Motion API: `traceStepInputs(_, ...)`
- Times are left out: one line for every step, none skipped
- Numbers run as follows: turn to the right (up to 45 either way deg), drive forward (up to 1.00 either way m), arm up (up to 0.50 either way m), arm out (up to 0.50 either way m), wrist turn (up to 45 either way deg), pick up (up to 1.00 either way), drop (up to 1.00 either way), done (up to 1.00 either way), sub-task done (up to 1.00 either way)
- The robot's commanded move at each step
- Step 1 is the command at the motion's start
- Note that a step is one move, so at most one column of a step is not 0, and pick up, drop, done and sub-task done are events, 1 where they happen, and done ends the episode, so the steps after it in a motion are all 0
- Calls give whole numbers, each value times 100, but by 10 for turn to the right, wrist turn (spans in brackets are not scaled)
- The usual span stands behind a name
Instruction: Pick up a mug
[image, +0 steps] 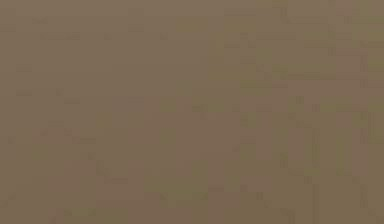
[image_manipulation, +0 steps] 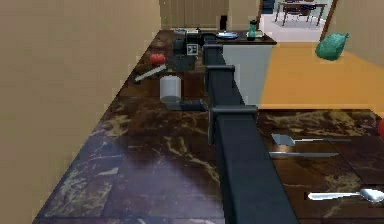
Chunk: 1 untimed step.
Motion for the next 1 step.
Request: traceStepInputs(0,0,0,0,300,0,0,0,0)
